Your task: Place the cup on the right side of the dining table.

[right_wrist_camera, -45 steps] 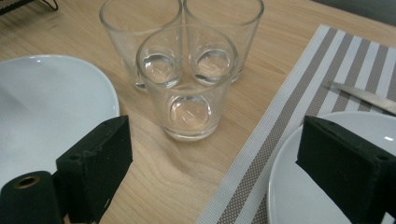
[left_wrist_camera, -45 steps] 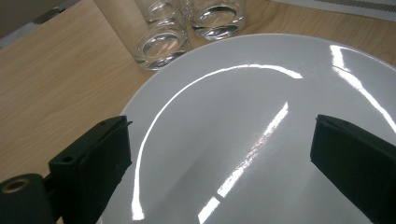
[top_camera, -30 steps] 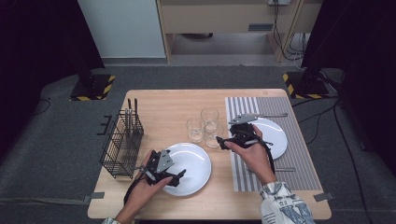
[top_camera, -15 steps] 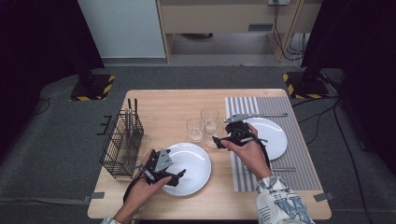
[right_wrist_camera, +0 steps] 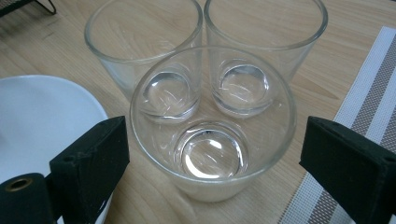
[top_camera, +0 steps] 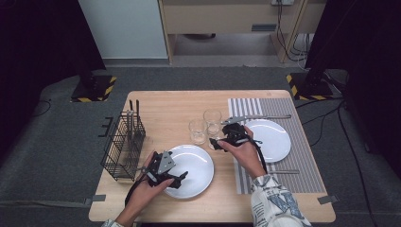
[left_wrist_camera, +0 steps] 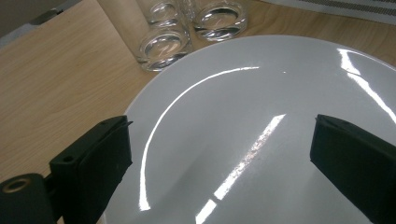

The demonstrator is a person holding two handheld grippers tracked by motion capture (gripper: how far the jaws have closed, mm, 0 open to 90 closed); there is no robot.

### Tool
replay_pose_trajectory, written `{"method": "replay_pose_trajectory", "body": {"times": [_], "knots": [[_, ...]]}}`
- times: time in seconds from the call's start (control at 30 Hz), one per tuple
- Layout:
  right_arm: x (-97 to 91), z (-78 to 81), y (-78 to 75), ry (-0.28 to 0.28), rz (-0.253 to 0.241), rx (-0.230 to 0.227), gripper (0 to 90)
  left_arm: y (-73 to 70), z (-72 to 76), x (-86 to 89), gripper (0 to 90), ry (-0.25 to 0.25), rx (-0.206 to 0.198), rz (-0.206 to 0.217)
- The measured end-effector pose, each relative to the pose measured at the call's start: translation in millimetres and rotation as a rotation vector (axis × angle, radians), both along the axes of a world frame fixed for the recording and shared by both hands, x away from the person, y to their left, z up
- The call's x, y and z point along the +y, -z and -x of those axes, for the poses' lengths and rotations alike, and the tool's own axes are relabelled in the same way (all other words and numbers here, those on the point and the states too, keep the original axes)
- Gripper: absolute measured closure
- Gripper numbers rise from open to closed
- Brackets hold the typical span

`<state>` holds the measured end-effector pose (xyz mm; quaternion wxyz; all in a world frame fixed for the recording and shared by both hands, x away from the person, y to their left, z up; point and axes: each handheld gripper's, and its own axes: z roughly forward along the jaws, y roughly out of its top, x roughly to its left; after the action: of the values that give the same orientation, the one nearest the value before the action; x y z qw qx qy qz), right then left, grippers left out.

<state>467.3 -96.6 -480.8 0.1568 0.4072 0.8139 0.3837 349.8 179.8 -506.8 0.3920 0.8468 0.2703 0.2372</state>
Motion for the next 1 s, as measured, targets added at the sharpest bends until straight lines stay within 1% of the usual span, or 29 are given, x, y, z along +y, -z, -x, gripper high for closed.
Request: {"method": "replay_pose_trajectory", "body": {"times": [0.1,0.13,0.23,0.4,0.5,0.53,0.73,0.9,0.97,1.0], "knots": [[2.8,-1.1,3.2,0.000,0.004,0.003,8.7,-0.2,-0.1,0.6,4.7,-0.003,0.000,0.001],[7.0,-1.6,5.1,0.007,0.002,-0.004,9.3,-0.1,-0.4,0.9,4.7,-0.005,0.000,0.000],[10.3,-4.2,8.2,0.015,0.003,0.012,9.1,-0.5,-1.5,2.3,4.7,-0.011,0.002,0.006],[15.1,-5.1,12.4,0.015,0.006,0.015,9.0,-0.9,-1.6,2.7,4.8,-0.012,-0.001,0.007],[16.0,-5.7,12.7,0.017,0.006,0.014,9.2,-0.7,-1.4,1.9,4.8,-0.009,0.000,0.006],[15.7,-6.8,12.0,0.026,-0.008,0.013,10.0,-0.8,-1.4,1.9,4.9,-0.009,0.000,0.007],[15.5,-10.1,16.1,0.033,0.000,0.026,10.1,-0.6,-1.6,1.9,5.2,-0.009,0.001,0.007],[18.0,-12.5,19.7,0.054,-0.005,0.020,14.6,-0.5,-1.7,1.9,5.2,-0.008,0.001,0.006],[19.8,-12.5,20.6,0.054,-0.008,0.020,16.4,-0.6,-1.7,1.8,5.4,-0.007,0.002,0.006],[20.5,-12.3,20.8,0.056,0.000,0.014,17.4,-0.5,-1.7,1.7,5.6,-0.006,0.002,0.005]]}}
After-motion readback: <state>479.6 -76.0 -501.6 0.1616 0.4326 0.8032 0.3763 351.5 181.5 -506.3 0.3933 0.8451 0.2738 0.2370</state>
